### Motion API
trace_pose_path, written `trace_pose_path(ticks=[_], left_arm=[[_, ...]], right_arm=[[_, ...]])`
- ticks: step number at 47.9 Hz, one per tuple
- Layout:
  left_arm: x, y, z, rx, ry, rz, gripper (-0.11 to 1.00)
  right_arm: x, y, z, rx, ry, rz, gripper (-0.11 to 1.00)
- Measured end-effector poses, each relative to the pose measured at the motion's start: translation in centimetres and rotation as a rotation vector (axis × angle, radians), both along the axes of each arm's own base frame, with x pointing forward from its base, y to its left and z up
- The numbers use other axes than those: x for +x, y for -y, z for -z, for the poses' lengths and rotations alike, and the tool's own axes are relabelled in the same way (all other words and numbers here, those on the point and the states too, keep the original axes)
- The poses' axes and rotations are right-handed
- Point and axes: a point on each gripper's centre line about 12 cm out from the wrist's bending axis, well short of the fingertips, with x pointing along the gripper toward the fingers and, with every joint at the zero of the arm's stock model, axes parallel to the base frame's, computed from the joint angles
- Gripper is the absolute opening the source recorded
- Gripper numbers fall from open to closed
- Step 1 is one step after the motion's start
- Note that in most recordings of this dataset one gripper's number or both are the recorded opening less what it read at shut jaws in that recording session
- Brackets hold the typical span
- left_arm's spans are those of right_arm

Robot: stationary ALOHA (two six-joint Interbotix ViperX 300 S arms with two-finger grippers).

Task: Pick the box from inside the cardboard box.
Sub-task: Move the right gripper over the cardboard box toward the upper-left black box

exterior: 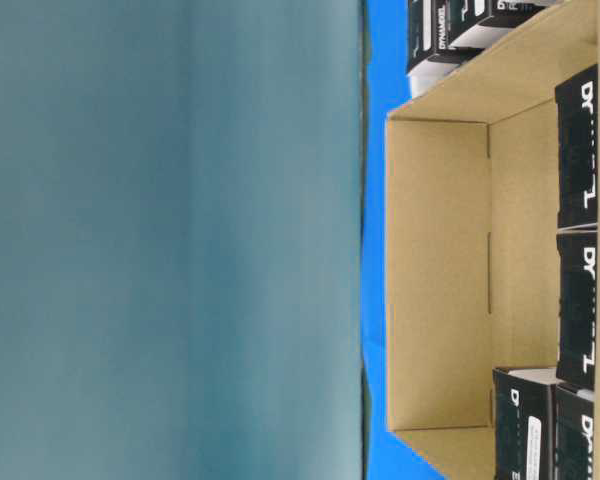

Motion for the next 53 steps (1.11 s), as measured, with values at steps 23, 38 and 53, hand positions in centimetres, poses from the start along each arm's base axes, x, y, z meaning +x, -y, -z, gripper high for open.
trace_pose_path(ticks=[23,38,53], left_arm=[[0.8,0.1,-0.9,0.008,-0.051,0.003,-0.02],[0.7,0.1,-0.5,0.008,-0.110,0.003,-0.02],[0.2,0.0,0.0,0.003,-0.199,0.001,-0.02]], right_arm=[[5.4,-0.2,2.5,0.237,-0.447,0.022,0.06],[10.7,-1.5,4.1,0.261,-0.766,0.014,0.06],[18.1,-2.5,5.2,0.232,-1.113,0.015,0.06]])
